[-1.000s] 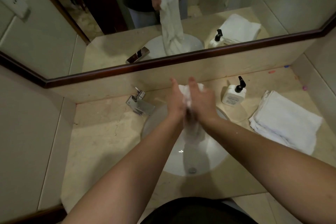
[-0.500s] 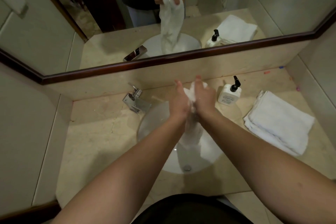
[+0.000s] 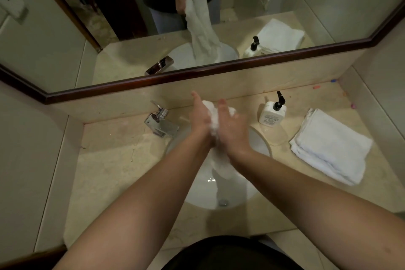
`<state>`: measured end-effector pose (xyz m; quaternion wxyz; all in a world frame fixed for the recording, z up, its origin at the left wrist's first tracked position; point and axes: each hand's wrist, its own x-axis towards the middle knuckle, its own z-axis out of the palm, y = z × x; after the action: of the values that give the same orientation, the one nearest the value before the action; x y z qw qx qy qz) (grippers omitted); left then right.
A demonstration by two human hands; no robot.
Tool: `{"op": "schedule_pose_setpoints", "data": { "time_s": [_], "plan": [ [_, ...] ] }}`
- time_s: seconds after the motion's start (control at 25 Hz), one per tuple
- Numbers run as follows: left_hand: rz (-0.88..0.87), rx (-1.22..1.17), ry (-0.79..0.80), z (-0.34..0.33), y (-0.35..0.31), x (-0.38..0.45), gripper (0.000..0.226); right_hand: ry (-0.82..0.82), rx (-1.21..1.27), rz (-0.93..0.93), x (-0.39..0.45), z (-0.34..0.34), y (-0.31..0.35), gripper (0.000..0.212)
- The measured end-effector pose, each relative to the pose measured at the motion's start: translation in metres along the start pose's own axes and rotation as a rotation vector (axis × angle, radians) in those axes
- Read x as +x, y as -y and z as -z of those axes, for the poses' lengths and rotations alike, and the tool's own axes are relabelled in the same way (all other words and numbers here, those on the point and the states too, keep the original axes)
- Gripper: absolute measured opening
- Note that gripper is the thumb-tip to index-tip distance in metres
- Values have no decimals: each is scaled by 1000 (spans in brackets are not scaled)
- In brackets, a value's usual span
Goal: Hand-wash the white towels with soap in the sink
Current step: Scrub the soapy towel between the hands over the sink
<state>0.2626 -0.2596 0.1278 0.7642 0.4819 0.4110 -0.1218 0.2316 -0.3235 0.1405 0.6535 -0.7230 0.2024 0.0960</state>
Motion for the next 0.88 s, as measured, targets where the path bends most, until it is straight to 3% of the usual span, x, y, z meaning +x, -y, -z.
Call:
{"op": "schedule_pose_setpoints", "data": {
  "time_s": [0.2,0.32,0.4,0.56,0.68,0.76,0.88],
  "plan": [
    [6,140,176,-11,13,-19,97,-168,21,3,29,18,26,46],
    [21,18,59,-4,-2,-8,89,-50,-4,40,3,4,8,45],
    [10,-6,74,4,1,-6,84,-5,-23,57,-4,5,3,45],
    [4,95,185,-4,18,-18,95,-135,-18,-3,27,12,23,48],
    [34,-94,51,2,3,-14,89,13,-52,65,-2,1,5,47],
    [43,-115,111,10,3,-15,86,84,-94,101,-10,2,0,46],
    [6,25,177,1,12,-29,82,-74,-63,-14,28,7,17,51]
  ]
}}
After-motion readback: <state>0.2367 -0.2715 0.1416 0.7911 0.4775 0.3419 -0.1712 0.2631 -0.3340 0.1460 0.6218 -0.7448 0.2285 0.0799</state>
